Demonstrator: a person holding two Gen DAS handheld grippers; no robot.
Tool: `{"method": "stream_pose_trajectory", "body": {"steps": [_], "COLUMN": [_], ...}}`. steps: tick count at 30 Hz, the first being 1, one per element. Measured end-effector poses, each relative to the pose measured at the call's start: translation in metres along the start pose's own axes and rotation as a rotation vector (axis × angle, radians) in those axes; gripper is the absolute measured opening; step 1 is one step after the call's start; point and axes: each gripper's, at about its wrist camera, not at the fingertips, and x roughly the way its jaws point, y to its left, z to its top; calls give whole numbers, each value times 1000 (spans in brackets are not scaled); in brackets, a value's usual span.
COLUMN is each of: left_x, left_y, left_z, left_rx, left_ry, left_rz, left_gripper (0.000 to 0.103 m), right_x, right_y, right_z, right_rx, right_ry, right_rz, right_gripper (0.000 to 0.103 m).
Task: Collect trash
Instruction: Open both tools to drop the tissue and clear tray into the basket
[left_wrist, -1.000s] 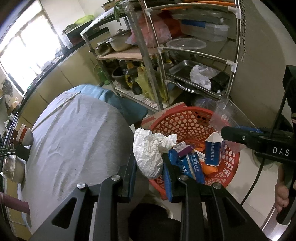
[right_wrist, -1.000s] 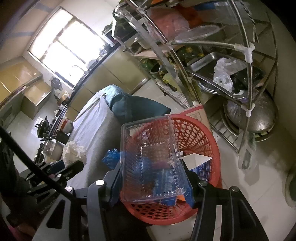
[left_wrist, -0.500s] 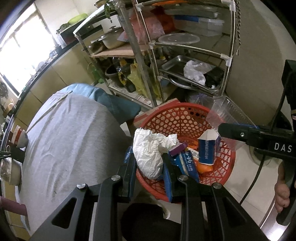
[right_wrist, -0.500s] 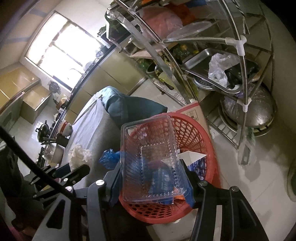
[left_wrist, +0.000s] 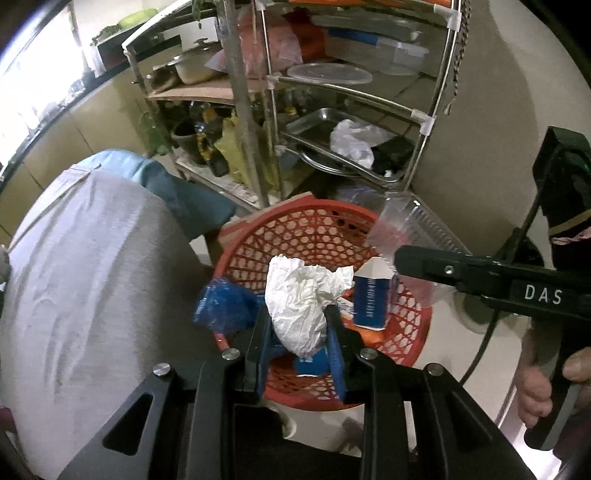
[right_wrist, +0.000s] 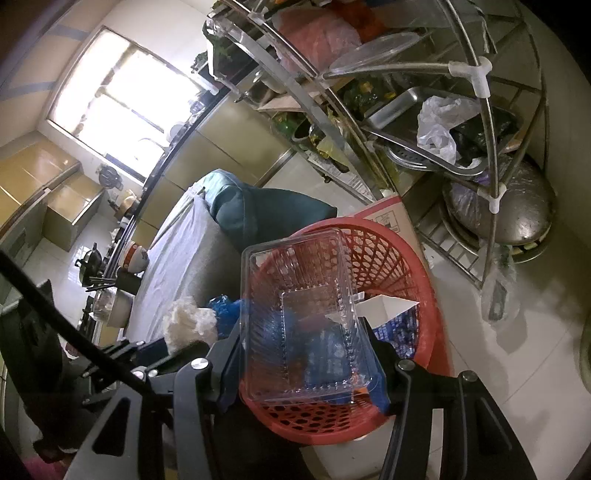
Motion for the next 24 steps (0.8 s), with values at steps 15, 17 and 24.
{"method": "stream_pose_trajectory", "body": {"steps": [15,17,24], "left_x": [-9,-17,-66], "left_y": [35,46,83], "left_z": [-16,-22,-48], "left_rx": [-105,-147,-279], "left_ry": [-4,-20,-127], "left_rz": [26,56,210], "left_gripper": [66,67,72], "right_x": [-2,-1,3], "right_y": [0,5,38], "right_z": [5,4,-9], "right_rx": [57,46,-40], "right_ry": [3,2,16], "right_rz": [51,51,57], "right_gripper": [67,67,67]}}
